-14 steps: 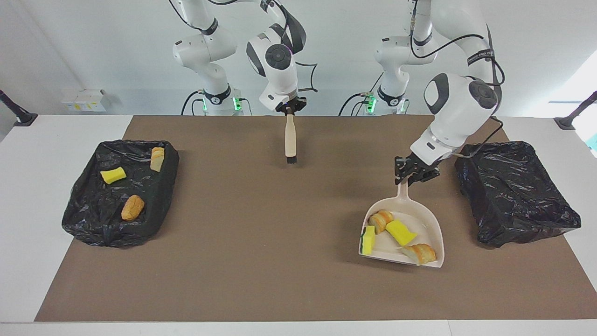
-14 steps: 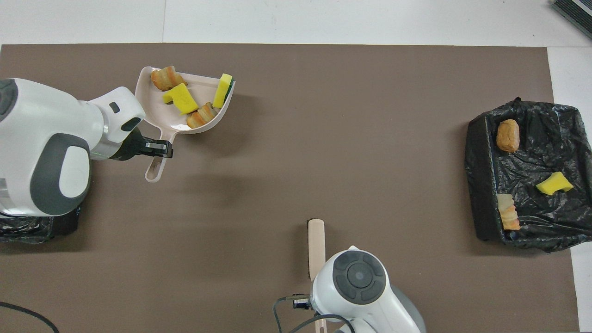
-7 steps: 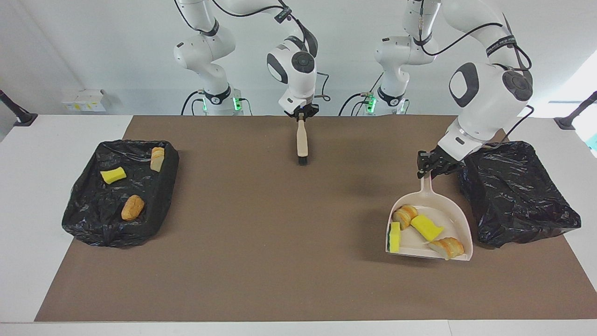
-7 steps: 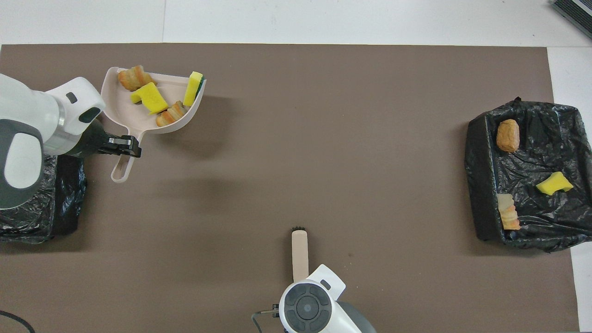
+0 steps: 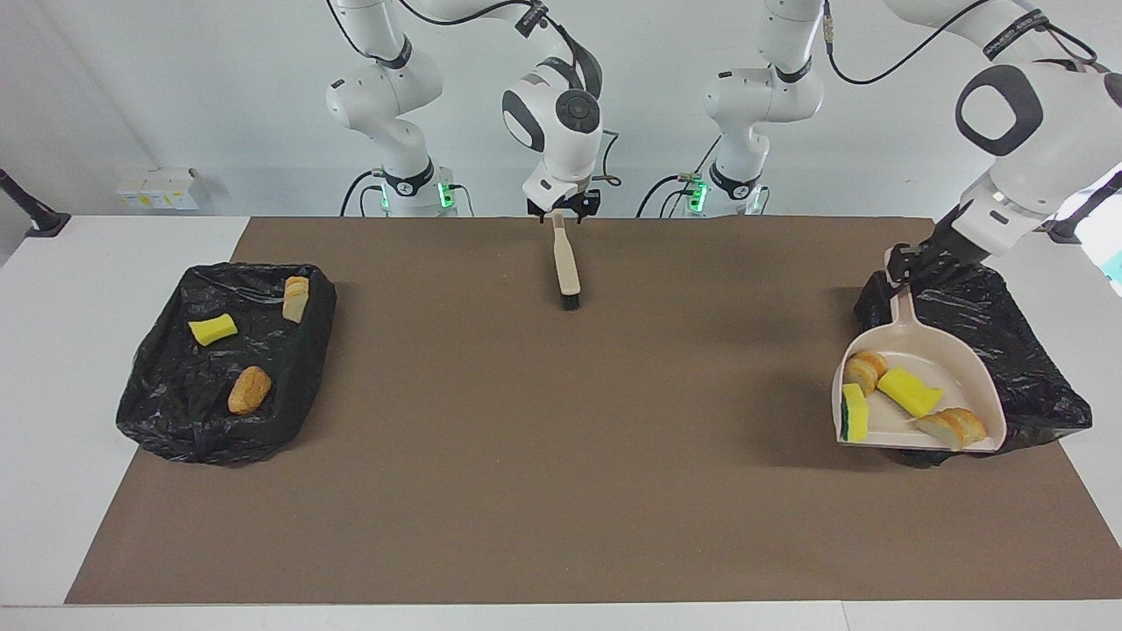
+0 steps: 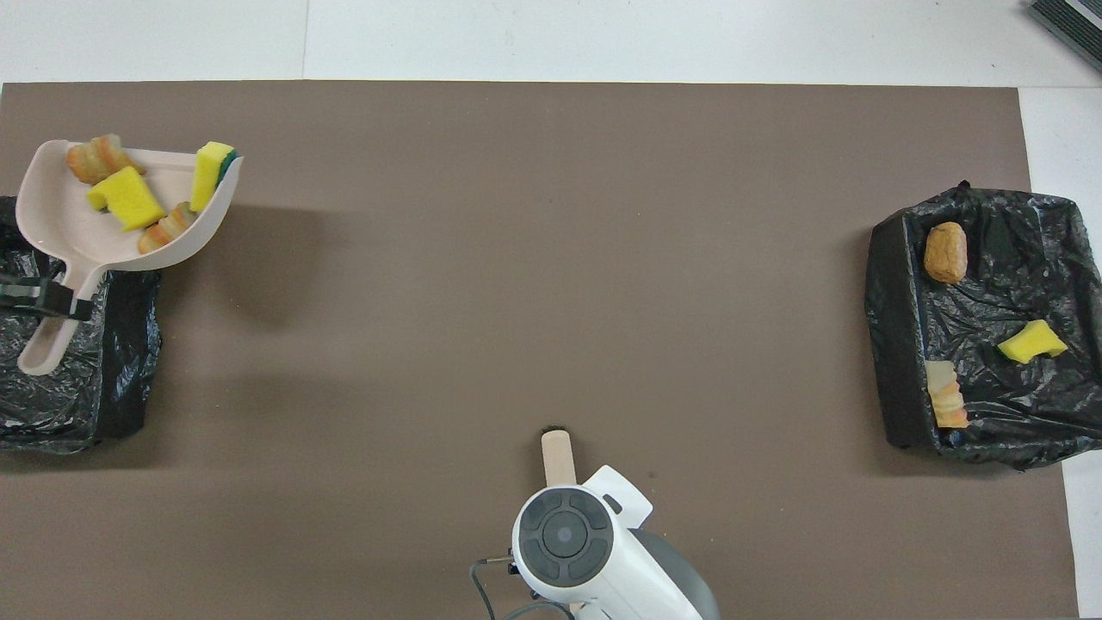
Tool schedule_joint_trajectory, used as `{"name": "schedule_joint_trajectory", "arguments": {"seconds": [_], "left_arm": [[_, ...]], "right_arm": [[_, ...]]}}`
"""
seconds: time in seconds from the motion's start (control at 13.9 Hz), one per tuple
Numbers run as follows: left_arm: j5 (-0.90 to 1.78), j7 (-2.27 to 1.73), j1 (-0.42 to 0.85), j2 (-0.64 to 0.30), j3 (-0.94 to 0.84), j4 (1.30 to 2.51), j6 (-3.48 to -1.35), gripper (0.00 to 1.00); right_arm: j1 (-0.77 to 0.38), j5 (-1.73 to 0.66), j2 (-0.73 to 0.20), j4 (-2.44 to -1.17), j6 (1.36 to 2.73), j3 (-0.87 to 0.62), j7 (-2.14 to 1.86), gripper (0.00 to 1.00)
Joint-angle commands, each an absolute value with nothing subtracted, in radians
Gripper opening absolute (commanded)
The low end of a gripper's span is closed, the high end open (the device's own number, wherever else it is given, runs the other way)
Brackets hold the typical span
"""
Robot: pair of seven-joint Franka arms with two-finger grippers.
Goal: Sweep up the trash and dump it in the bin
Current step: 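Carry the dustpan to the bin nearest the left gripper and tip it, then set the brush down with the right gripper and withdraw it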
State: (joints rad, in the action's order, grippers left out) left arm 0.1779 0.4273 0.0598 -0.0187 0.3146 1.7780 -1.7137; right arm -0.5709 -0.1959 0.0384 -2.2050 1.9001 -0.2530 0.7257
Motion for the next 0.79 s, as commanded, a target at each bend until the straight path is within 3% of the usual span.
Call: {"name": "schedule_joint_trajectory", "arguments": {"seconds": [0.0,0.5,0.72], "left_arm": [[0.169,0.742,0.063,0.032,0.481,1.778,-1.655,0.0],[-0.078,1.009,0.061,0.031,0.603,1.766,-1.727,0.0],[-0.202,1.265,0.025,-0.027,0.612,1.763,-1.914,0.0]], "right_arm": [[-0.506,-0.164,0.029,-2.1,1.786,-0.258,0.664,1.0],[-0.339,-0.063,-0.015,-1.837,1.589,-0.259,0.398,1.0],[-0.246,-0.016,-0.028,-1.751,1.557,-0.259,0.243,1.0]]}}
